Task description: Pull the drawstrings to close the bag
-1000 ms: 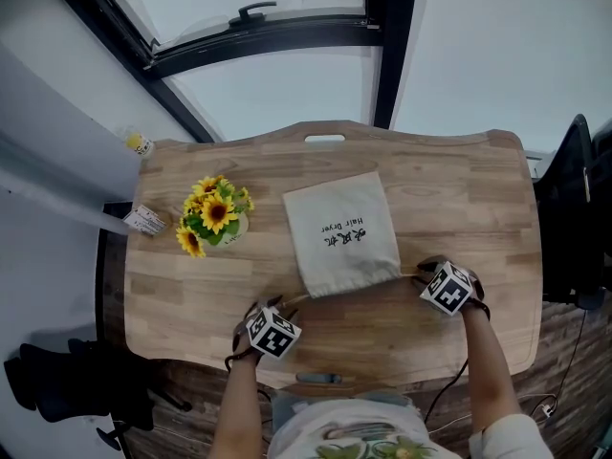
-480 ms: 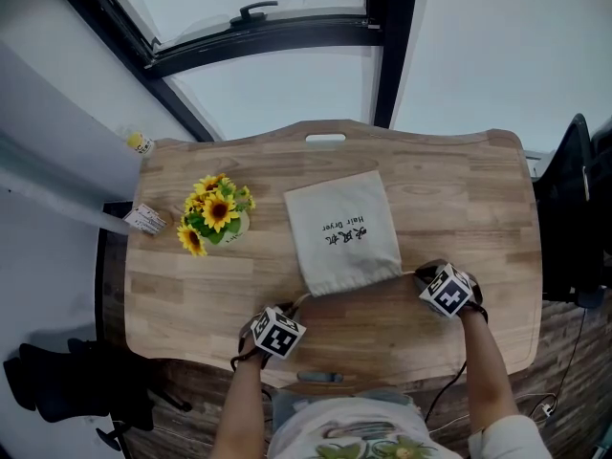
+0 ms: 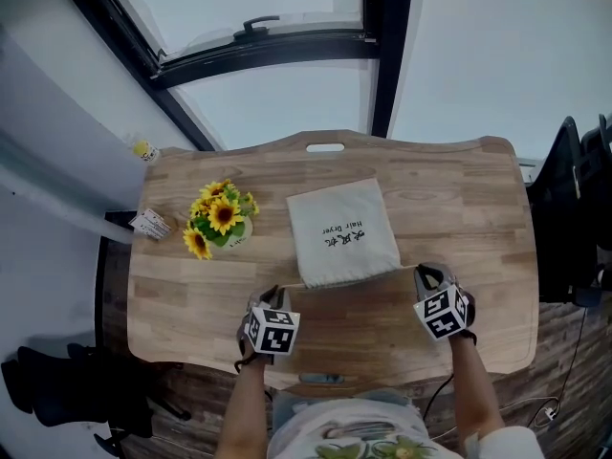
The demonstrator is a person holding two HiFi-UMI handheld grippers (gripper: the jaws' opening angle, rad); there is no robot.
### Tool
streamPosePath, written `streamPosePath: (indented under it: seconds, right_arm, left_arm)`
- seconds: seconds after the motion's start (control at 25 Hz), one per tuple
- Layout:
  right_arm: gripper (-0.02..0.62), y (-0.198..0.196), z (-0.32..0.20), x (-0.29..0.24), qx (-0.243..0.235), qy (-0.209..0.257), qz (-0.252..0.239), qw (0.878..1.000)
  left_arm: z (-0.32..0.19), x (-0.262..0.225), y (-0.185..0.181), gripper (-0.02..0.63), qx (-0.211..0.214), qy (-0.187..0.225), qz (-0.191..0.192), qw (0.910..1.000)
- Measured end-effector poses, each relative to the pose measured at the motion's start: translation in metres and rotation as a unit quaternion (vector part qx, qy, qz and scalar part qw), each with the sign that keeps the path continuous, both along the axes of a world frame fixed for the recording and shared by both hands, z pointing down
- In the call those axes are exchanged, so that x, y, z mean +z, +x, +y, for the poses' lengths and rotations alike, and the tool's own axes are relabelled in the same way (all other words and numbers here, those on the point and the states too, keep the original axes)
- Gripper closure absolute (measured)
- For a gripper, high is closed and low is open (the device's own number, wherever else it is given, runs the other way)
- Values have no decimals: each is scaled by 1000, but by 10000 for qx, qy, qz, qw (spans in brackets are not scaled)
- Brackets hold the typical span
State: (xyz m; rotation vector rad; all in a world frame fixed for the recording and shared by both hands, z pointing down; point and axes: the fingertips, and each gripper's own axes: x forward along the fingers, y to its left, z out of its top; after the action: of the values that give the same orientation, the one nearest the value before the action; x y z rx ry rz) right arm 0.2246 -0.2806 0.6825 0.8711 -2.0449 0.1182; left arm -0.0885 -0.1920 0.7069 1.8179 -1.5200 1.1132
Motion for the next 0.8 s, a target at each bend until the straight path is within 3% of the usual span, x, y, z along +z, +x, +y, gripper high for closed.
streamPosePath:
  seconds: [0.2, 0.44, 0.6, 0.8]
  right_arm:
    - [575, -10, -9, -56, 460, 944, -248, 9942]
    - [575, -18, -15, -129, 871, 1872, -407, 9776]
    - [575, -24, -12, -175, 1202, 2430, -446, 9615]
    - [577, -33, -5, -220, 1556, 2779, -764, 9448]
  left_arm:
    - [-20, -49, -15, 545, -333, 791, 40, 9963]
    - [-40, -118, -29, 546, -603, 1626, 114, 9848]
    - [-47, -167, -39, 546, -739, 2210, 206, 9722]
    - [-51, -230, -52, 546, -961, 2826, 527, 9530]
